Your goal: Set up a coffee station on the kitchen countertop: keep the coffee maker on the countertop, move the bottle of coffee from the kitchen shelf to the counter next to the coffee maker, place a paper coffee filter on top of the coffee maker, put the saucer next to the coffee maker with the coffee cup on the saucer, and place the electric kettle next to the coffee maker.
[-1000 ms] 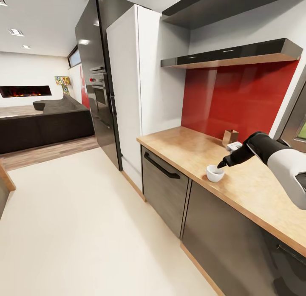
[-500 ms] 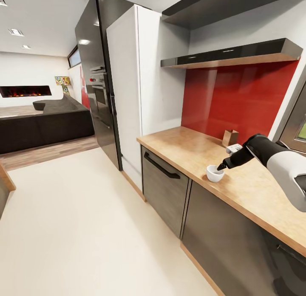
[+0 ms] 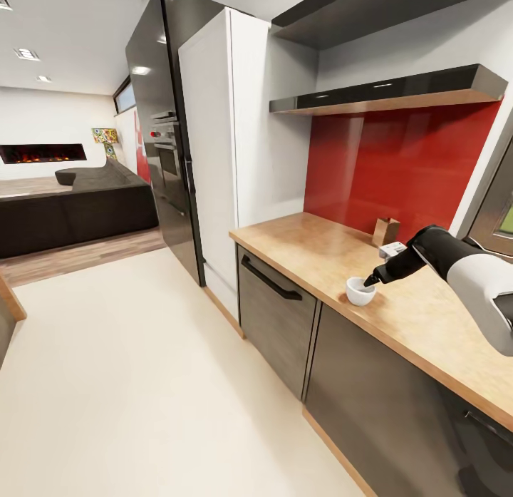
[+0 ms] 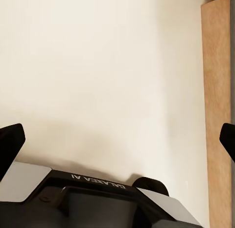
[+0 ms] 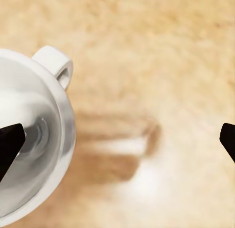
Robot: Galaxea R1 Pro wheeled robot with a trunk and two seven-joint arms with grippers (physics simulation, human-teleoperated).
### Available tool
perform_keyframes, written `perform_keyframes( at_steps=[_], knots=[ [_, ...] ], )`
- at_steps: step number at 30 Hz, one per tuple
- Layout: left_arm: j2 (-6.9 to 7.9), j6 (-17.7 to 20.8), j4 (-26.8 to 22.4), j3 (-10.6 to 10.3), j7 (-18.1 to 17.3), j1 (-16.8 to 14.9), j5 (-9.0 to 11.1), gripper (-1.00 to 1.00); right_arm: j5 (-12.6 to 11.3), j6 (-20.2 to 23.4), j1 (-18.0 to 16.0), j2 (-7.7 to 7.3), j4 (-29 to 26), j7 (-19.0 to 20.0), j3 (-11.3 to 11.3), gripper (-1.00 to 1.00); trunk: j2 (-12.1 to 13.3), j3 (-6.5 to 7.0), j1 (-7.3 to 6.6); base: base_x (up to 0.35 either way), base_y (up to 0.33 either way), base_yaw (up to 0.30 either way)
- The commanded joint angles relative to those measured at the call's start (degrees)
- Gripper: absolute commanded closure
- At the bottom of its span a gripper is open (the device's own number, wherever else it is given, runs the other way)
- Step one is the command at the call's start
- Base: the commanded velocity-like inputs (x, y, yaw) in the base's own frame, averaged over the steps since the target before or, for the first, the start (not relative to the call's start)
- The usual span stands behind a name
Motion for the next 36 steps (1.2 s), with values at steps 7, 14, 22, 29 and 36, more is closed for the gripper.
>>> perform_keyframes(
  at_steps=[7,14,22,29,36],
  knots=[
    [-0.02,0.3,0.0,0.3,-0.3,0.0,0.4,-1.0,0.2,0.0,0.0,0.27,-0.1,0.4,0.2,-1.0,0.0,-0.06,0.0,0.0,0.0,0.0],
    [-0.02,0.3,0.0,0.3,-0.3,0.0,0.4,-1.0,0.2,-2.6,0.0,0.35,0.9,0.4,0.2,-1.0,0.0,-0.06,0.0,0.0,0.0,0.0],
    [-0.02,0.3,0.0,0.3,-0.3,0.0,0.4,-1.0,0.3,-3.1,0.0,0.36,1.4,0.4,0.2,-1.0,0.0,-0.06,0.0,0.0,0.0,0.0],
    [-0.02,0.3,0.0,0.2,-0.3,0.0,0.3,-1.0,0.3,-3.1,0.0,0.36,1.5,0.3,0.2,-1.0,0.0,-0.06,0.0,0.0,0.0,0.0],
    [-0.02,0.3,0.0,0.3,-0.3,0.0,0.4,-1.0,0.3,-3.1,0.0,0.37,1.5,0.3,0.2,-1.0,0.0,-0.06,0.0,0.0,0.0,0.0]
  ],
)
